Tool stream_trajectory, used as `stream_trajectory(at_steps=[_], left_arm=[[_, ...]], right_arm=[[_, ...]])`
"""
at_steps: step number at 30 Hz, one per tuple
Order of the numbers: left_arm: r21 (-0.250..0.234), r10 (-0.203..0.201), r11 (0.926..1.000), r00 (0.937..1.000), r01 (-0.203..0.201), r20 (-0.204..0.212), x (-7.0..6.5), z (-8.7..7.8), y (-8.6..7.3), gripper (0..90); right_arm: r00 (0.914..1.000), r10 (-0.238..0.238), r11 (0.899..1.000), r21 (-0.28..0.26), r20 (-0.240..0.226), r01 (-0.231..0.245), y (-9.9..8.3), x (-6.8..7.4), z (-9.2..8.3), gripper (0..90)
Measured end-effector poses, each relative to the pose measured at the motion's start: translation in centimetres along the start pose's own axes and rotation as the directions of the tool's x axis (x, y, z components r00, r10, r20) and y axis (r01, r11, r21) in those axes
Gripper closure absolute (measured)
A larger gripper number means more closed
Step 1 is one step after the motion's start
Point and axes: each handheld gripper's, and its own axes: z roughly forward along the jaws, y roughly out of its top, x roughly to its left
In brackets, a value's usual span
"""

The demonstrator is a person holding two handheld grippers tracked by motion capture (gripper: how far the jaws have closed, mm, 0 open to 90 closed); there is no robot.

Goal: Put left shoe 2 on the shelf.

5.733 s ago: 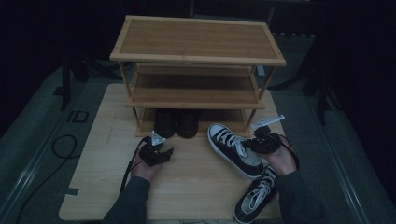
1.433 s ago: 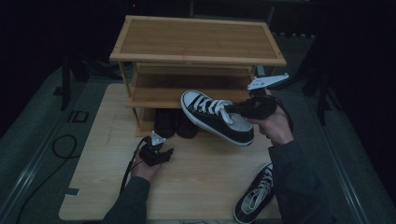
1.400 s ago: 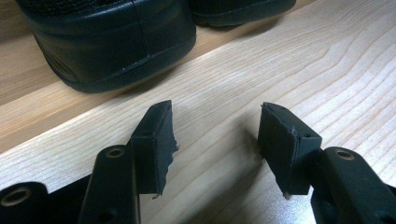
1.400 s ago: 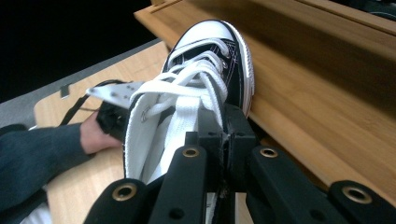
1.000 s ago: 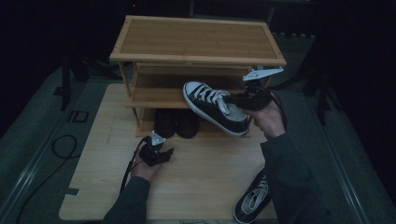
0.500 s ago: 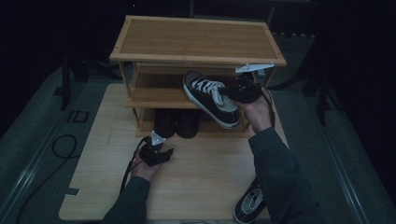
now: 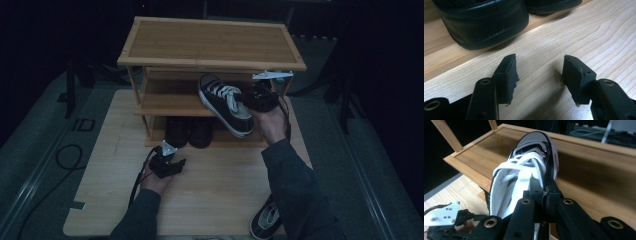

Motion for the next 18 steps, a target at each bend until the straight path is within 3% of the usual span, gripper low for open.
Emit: stream_trajectory(at_steps=[3, 4, 11, 18], left_arm=[[0.0, 0.0, 1.0, 1.0, 0.0, 0.0, 0.0, 0.0, 0.0, 45.7], [0.0, 0.001, 1.0, 1.0, -0.001, -0.002, 0.0, 0.0, 0.0, 45.5], [0.001, -0.005, 1.0, 0.9999, 0.005, -0.01, -0.2, 0.0, 0.0, 44.5], [-0.001, -0.019, 0.9998, 0.9995, 0.019, -0.027, -0.7, 0.0, 0.1, 48.3]], right_arm=[[0.9993, 0.037, 0.999, 0.021, 0.004, -0.037, -0.2, -0.4, 0.1, 87.0], [0.9969, 0.076, 0.997, 0.02, -0.021, -0.076, -0.4, -0.9, 0.1, 84.2], [0.9979, 0.061, 0.998, 0.009, -0.022, -0.061, 0.0, -0.7, -0.7, 74.8], [0.998, 0.056, 0.998, 0.005, -0.03, -0.056, -0.4, -0.9, -1.1, 72.0]])
